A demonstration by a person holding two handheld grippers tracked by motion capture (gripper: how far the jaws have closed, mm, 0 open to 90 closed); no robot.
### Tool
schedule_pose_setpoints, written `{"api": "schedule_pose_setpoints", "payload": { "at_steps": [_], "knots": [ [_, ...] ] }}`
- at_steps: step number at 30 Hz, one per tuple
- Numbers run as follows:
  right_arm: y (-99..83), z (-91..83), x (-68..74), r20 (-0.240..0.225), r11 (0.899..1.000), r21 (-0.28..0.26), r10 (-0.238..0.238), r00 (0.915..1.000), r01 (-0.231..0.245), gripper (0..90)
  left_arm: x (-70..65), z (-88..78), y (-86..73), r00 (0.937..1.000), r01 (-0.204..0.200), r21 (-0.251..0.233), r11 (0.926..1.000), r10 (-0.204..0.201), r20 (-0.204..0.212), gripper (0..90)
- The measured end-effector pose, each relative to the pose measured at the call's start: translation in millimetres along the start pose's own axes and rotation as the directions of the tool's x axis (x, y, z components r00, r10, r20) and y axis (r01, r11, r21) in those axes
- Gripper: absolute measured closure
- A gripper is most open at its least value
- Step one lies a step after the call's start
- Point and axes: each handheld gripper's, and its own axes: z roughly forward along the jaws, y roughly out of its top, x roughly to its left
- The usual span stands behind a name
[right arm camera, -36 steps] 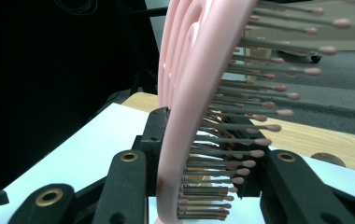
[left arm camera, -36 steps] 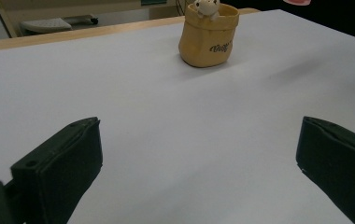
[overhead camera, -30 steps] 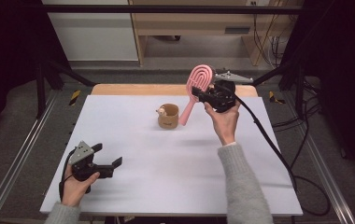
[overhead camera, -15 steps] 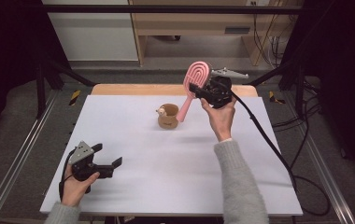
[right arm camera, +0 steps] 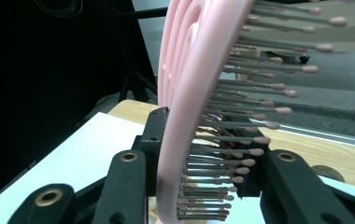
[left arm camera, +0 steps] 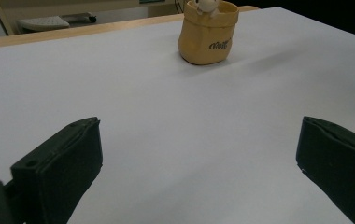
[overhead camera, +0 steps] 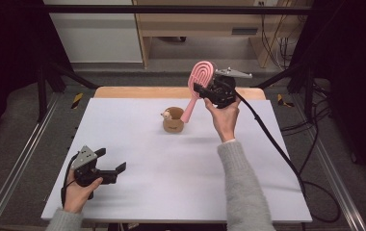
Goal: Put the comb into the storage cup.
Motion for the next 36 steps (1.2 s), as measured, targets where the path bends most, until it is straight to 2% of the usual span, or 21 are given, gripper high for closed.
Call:
{"api": "schedule_pose_setpoints", "payload": {
  "at_steps": [36],
  "knots": [
    [6.0,35.6,2.5,0.031,1.000,-0.002,0.011,0.9995,-0.011,63.9,0.9,0.4,-0.6,1.0000,0.000,0.004,1.0000,0.000,0.007,0.5]
  ]
}}
